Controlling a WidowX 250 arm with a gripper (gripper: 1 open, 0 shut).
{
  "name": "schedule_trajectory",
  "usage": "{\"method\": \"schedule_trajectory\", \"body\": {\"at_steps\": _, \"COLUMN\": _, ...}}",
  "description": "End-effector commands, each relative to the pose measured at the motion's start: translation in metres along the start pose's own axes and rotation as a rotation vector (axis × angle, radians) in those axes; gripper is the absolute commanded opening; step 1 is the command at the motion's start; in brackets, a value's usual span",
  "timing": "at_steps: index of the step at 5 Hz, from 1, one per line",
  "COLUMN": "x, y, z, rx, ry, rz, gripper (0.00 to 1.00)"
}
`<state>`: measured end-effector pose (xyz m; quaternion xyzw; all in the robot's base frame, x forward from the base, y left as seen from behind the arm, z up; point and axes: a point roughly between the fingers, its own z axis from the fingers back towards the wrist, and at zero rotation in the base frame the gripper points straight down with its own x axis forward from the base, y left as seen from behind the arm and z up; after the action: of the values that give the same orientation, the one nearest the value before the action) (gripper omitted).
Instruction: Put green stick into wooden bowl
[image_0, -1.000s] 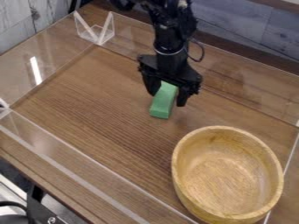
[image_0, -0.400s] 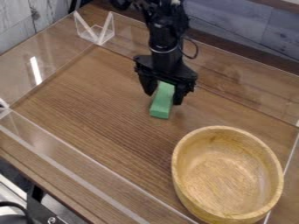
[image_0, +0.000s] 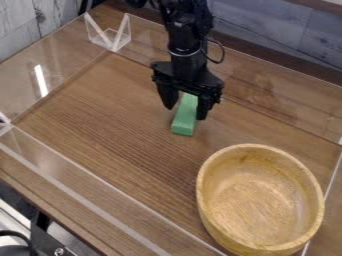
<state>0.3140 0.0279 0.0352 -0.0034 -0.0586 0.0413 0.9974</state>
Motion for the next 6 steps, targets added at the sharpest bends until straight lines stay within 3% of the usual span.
{"method": "schedule_trajectory", "body": {"at_steps": 1, "x": 0.015, "y": 0.004, "z": 0.026, "rx": -0.004, "ry": -0.084, "rz": 0.001, "gripper": 1.0}}
{"method": "schedule_trajectory", "body": {"at_steps": 6, "x": 0.018, "y": 0.0, "z": 0.016, "rx": -0.018, "ry": -0.075, "rz": -0.022, "gripper": 1.0}}
